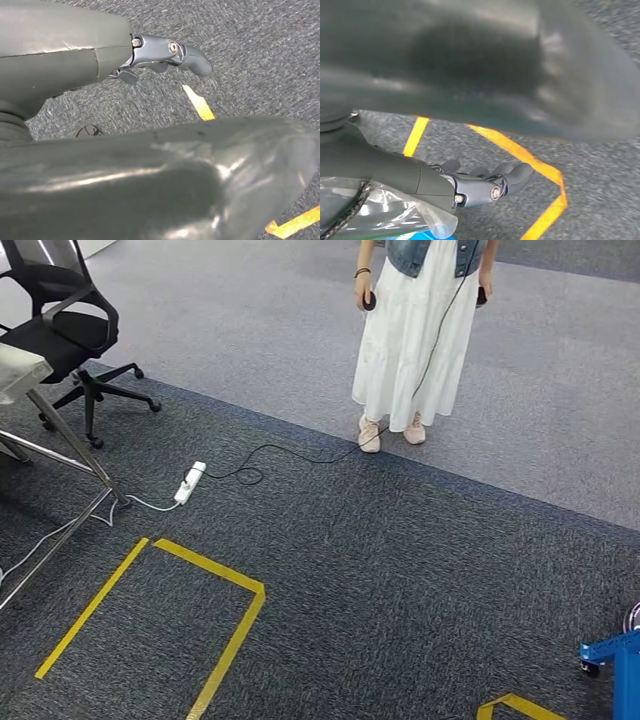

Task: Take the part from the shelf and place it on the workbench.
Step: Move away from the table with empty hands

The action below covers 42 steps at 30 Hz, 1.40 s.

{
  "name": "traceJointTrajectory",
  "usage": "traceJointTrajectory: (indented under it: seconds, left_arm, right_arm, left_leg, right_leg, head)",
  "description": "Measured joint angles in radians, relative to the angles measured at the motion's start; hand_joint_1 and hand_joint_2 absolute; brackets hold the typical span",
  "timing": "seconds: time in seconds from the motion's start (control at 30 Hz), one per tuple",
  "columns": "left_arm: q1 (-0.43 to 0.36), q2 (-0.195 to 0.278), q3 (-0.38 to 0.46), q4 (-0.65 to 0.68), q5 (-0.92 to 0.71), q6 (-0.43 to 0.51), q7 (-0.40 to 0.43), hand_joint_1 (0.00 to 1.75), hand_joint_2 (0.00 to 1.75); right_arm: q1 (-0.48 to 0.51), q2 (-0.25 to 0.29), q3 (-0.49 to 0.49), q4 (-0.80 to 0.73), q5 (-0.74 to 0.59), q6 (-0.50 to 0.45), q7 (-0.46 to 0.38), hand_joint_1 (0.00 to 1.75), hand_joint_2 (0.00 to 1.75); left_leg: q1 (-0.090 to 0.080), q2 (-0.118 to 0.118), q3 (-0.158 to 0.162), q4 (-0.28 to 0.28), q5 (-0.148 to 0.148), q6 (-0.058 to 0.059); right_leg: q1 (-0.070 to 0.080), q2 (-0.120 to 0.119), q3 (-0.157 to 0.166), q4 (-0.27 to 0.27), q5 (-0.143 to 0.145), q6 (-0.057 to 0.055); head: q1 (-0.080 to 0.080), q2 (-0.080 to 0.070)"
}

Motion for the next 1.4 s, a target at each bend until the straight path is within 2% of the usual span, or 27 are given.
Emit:
traceJointTrajectory:
  seconds: [0.07,0.17,0.2,0.23,0.27,0.33,0.37,0.43,0.53,0.6,0.67,0.7,0.73,0.77,0.83,0.87,0.9,1.0,1.07,1.1,1.17,1.2,1.23,1.27,1.3,1.37,1.4]
  left_arm:
    - [0.0,0.0,0.0,0.0,0.001,0.002,0.0,0.0,0.0]
    - [0.0,0.0,0.0,0.001,0.003,0.005,0.0,0.0,0.0]
    - [0.0,0.0,0.0,0.001,0.004,0.005,0.0,0.0,0.0]
    - [0.0,0.0,0.0,0.001,0.004,0.005,0.0,0.0,0.0]
    - [0.0,0.0,0.0,0.001,0.005,0.006,0.0,0.0,0.0]
    - [0.0,0.001,-0.001,0.001,0.006,0.007,0.0,0.0,0.0]
    - [0.001,0.001,-0.001,0.001,0.006,0.007,0.0,0.0,0.0]
    - [0.0,0.002,-0.002,0.002,0.008,0.009,0.001,0.0,0.0]
    - [-0.001,0.001,-0.005,0.002,0.011,0.012,0.003,0.0,0.0]
    - [-0.001,0.0,-0.008,0.002,0.014,0.013,0.003,0.0,0.0]
    - [-0.001,0.0,-0.011,0.002,0.02,0.015,0.004,0.0,0.0]
    - [-0.001,0.0,-0.013,0.003,0.023,0.016,0.004,0.0,0.0]
    - [-0.001,0.0,-0.015,0.003,0.027,0.016,0.005,0.0,0.0]
    - [-0.002,0.0,-0.018,0.003,0.031,0.017,0.006,0.0,0.0]
    - [-0.003,0.0,-0.023,0.003,0.037,0.018,0.006,0.0,0.0]
    - [-0.003,0.0,-0.026,0.003,0.039,0.018,0.006,0.0,0.0]
    - [-0.003,0.0,-0.027,0.003,0.039,0.019,0.006,0.0,0.0]
    - [-0.004,0.001,-0.03,0.003,0.043,0.021,0.006,0.0,0.0]
    - [-0.004,0.001,-0.034,0.003,0.047,0.023,0.007,0.0,0.0]
    - [-0.004,0.002,-0.036,0.003,0.048,0.023,0.007,0.0,0.0]
    - [-0.004,0.002,-0.04,0.003,0.049,0.024,0.008,0.0,0.0]
    - [-0.004,0.002,-0.04,0.003,0.05,0.024,0.008,0.0,0.0]
    - [-0.004,0.002,-0.041,0.003,0.05,0.024,0.009,0.0,0.0]
    - [-0.004,0.002,-0.041,0.003,0.05,0.024,0.01,0.0,0.0]
    - [-0.005,0.002,-0.041,0.003,0.05,0.024,0.01,0.0,0.0]
    - [-0.004,0.002,-0.042,0.003,0.051,0.024,0.01,0.0,0.0]
    - [-0.003,0.002,-0.042,0.003,0.052,0.024,0.01,0.0,0.0]
  right_arm:
    - [0.004,0.004,0.0,-0.005,0.013,-0.004,0.013,0.0,0.0]
    - [0.006,0.007,0.0,-0.012,0.024,-0.005,0.024,0.0,0.0]
    - [0.007,0.008,0.0,-0.014,0.026,-0.005,0.026,0.0,0.0]
    - [0.009,0.008,0.0,-0.016,0.028,-0.005,0.027,0.0,0.0]
    - [0.009,0.008,0.0,-0.017,0.03,-0.005,0.029,0.0,0.0]
    - [0.01,0.01,0.0,-0.019,0.035,-0.006,0.032,0.0,0.0]
    - [0.009,0.012,0.0,-0.02,0.038,-0.006,0.033,0.0,0.0]
    - [0.009,0.016,0.0,-0.022,0.044,-0.007,0.037,0.0,0.0]
    - [0.013,0.02,0.0,-0.025,0.049,-0.008,0.041,0.0,0.0]
    - [0.011,0.02,-0.002,-0.027,0.052,-0.008,0.043,0.0,0.0]
    - [0.01,0.02,-0.006,-0.028,0.056,-0.008,0.047,0.0,0.0]
    - [0.011,0.02,-0.008,-0.028,0.059,-0.009,0.051,0.0,0.0]
    - [0.012,0.02,-0.01,-0.028,0.062,-0.01,0.055,0.0,0.0]
    - [0.013,0.02,-0.012,-0.028,0.066,-0.012,0.059,0.0,0.0]
    - [0.013,0.02,-0.015,-0.029,0.073,-0.015,0.064,0.0,0.0]
    - [0.011,0.021,-0.016,-0.03,0.075,-0.016,0.066,0.0,0.0]
    - [0.01,0.021,-0.018,-0.03,0.077,-0.017,0.067,0.0,0.0]
    - [0.011,0.022,-0.024,-0.031,0.08,-0.018,0.071,0.0,0.0]
    - [0.012,0.022,-0.028,-0.032,0.083,-0.017,0.075,0.0,0.0]
    - [0.011,0.022,-0.03,-0.032,0.084,-0.016,0.076,0.0,0.0]
    - [0.01,0.022,-0.032,-0.033,0.085,-0.012,0.078,0.0,0.0]
    - [0.01,0.022,-0.034,-0.033,0.085,-0.01,0.078,0.0,0.0]
    - [0.011,0.022,-0.035,-0.034,0.085,-0.008,0.079,0.0,0.0]
    - [0.011,0.022,-0.037,-0.034,0.085,-0.007,0.079,0.0,0.0]
    - [0.011,0.022,-0.038,-0.034,0.085,-0.006,0.079,0.0,0.0]
    - [0.01,0.023,-0.04,-0.034,0.084,-0.006,0.075,0.0,0.0]
    - [0.009,0.023,-0.04,-0.034,0.083,-0.005,0.067,0.0,0.0]
  left_leg:
    - [0.003,-0.012,-0.018,0.047,-0.037,-0.009]
    - [0.006,-0.028,-0.101,0.236,-0.133,-0.016]
    - [0.006,-0.03,-0.12,0.279,-0.143,-0.015]
    - [0.006,-0.03,-0.122,0.286,-0.133,-0.012]
    - [0.005,-0.032,-0.105,0.252,-0.103,-0.008]
    - [0.003,-0.048,-0.043,0.12,-0.029,0.006]
    - [0.001,-0.058,-0.018,0.061,-0.006,0.013]
    - [-0.003,-0.07,0.0,0.009,0.001,0.021]
    - [0.0,-0.061,0.003,-0.015,0.009,0.026]
    - [0.005,-0.049,0.008,-0.031,0.018,0.03]
    - [0.002,-0.036,0.007,-0.032,0.019,0.033]
    - [0.002,-0.03,0.007,-0.031,0.019,0.033]
    - [0.001,-0.025,0.007,-0.031,0.019,0.033]
    - [0.001,-0.021,0.007,-0.03,0.018,0.032]
    - [0.002,-0.014,0.008,-0.025,0.015,0.027]
    - [0.0,-0.012,0.007,-0.02,0.012,0.022]
    - [-0.002,-0.01,0.006,-0.016,0.009,0.017]
    - [-0.004,-0.008,0.003,-0.009,0.006,0.006]
    - [-0.001,-0.016,-0.008,0.02,-0.019,-0.004]
    - [0.001,-0.022,-0.025,0.062,-0.046,-0.009]
    - [0.003,-0.03,-0.083,0.195,-0.114,-0.014]
    - [0.004,-0.031,-0.11,0.256,-0.135,-0.014]
    - [0.004,-0.031,-0.126,0.289,-0.138,-0.012]
    - [0.004,-0.032,-0.123,0.282,-0.12,-0.009]
    - [0.004,-0.036,-0.103,0.236,-0.085,-0.005]
    - [0.003,-0.061,-0.043,0.098,-0.011,0.006]
    - [0.003,-0.074,-0.021,0.044,0.007,0.01]
  right_leg:
    - [-0.002,0.006,-0.001,-0.002,0.003,-0.014]
    - [0.0,0.016,-0.005,-0.002,0.005,-0.025]
    - [0.002,0.021,-0.006,-0.002,0.006,-0.025]
    - [0.003,0.026,-0.005,-0.002,0.006,-0.026]
    - [0.005,0.032,-0.004,-0.002,0.006,-0.026]
    - [0.006,0.043,-0.002,-0.001,0.007,-0.025]
    - [0.007,0.048,-0.003,-0.001,0.008,-0.023]
    - [0.005,0.054,-0.013,0.0,0.013,-0.013]
    - [0.004,0.054,-0.025,0.004,0.012,0.004]
    - [0.005,0.04,-0.06,0.075,-0.033,0.012]
    - [0.006,0.027,-0.121,0.209,-0.096,0.019]
    - [0.006,0.024,-0.144,0.258,-0.111,0.022]
    - [0.005,0.023,-0.15,0.275,-0.108,0.024]
    - [0.004,0.021,-0.136,0.251,-0.087,0.026]
    - [0.002,0.009,-0.063,0.114,-0.024,0.027]
    - [0.002,0.004,-0.028,0.05,-0.004,0.023]
    - [0.002,-0.001,-0.005,0.009,0.004,0.018]
    - [0.006,0.002,0.005,-0.006,0.002,-0.002]
    - [0.004,0.007,0.005,-0.008,0.005,-0.015]
    - [0.002,0.01,0.004,-0.009,0.007,-0.02]
    - [0.003,0.016,0.002,-0.009,0.008,-0.027]
    - [0.004,0.021,0.001,-0.009,0.008,-0.027]
    - [0.005,0.027,0.0,-0.008,0.008,-0.028]
    - [0.006,0.034,0.001,-0.008,0.009,-0.028]
    - [0.007,0.041,0.003,-0.008,0.009,-0.028]
    - [0.008,0.057,0.004,-0.007,0.009,-0.026]
    - [0.008,0.064,0.002,-0.006,0.01,-0.023]
  head:
    - [-0.003,0.0]
    - [-0.006,0.0]
    - [-0.006,0.0]
    - [-0.006,0.0]
    - [-0.006,0.0]
    - [-0.006,0.0]
    - [-0.006,0.0]
    - [-0.007,0.0]
    - [-0.008,0.0]
    - [-0.004,0.0]
    - [0.0,0.0]
    - [0.0,0.0]
    - [0.0,0.0]
    - [0.0,0.0]
    - [0.0,0.0]
    - [0.001,0.0]
    - [0.001,0.0]
    - [0.001,0.0]
    - [-0.001,0.0]
    - [-0.003,0.0]
    - [-0.004,0.0]
    - [-0.004,0.0]
    - [-0.004,0.0]
    - [-0.004,0.0]
    - [-0.004,0.0]
    - [-0.003,0.0]
    - [-0.004,0.0]
